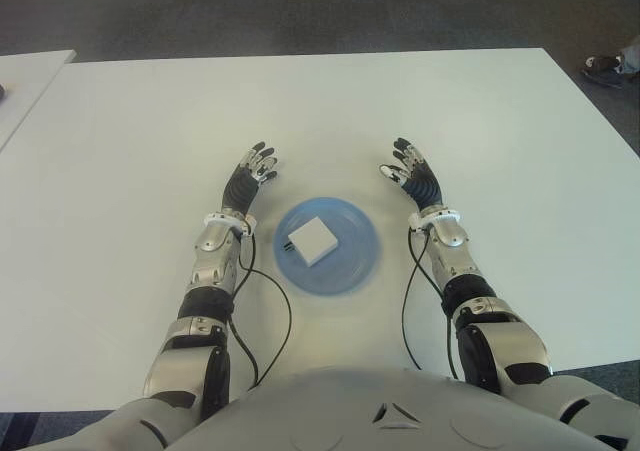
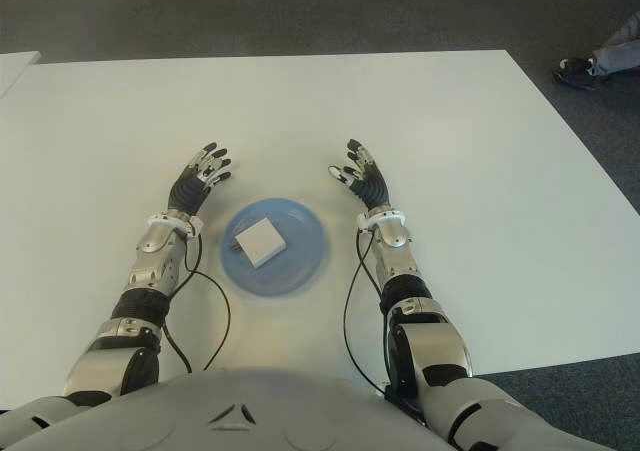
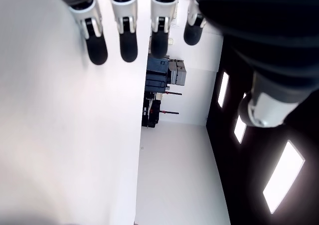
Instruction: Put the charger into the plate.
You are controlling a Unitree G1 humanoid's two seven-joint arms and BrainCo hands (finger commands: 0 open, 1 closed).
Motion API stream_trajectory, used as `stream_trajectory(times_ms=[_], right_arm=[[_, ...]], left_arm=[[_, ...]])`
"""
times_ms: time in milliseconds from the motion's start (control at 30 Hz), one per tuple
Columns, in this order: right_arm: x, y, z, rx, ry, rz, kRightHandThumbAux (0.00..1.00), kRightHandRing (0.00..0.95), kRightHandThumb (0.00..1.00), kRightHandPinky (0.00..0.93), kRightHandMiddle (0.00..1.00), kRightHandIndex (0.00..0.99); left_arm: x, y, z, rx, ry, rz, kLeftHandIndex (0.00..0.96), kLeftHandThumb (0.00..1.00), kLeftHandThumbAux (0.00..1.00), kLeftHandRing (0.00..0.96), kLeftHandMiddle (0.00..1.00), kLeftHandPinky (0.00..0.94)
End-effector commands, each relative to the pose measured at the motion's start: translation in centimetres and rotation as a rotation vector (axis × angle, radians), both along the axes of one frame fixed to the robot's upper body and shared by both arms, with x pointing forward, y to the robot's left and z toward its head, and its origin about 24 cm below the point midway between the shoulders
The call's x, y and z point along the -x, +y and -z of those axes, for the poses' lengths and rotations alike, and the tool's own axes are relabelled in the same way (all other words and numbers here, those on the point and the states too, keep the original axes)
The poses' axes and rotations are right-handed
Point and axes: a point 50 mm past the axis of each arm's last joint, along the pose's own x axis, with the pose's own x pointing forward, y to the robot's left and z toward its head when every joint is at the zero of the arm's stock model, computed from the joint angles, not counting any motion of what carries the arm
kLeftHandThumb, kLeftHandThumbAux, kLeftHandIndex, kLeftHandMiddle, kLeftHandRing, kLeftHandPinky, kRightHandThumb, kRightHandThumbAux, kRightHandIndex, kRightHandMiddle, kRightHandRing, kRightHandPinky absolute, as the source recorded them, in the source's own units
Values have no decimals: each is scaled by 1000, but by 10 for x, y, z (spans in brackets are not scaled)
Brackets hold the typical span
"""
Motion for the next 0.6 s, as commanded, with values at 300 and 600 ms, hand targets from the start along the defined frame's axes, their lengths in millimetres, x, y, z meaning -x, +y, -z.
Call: stream_trajectory(times_ms=[300, 600], right_arm=[[31, -2, 43, 43, 228, -4, 652, 13, 90, 31, 16, 3], [31, -1, 43, 59, 224, -18, 641, 12, 122, 40, 20, 12]], left_arm=[[1, 2, 6, -5, 29, 0, 12, 2, 487, 150, 137, 176], [2, 3, 6, 2, 27, -3, 16, 7, 488, 152, 138, 177]])
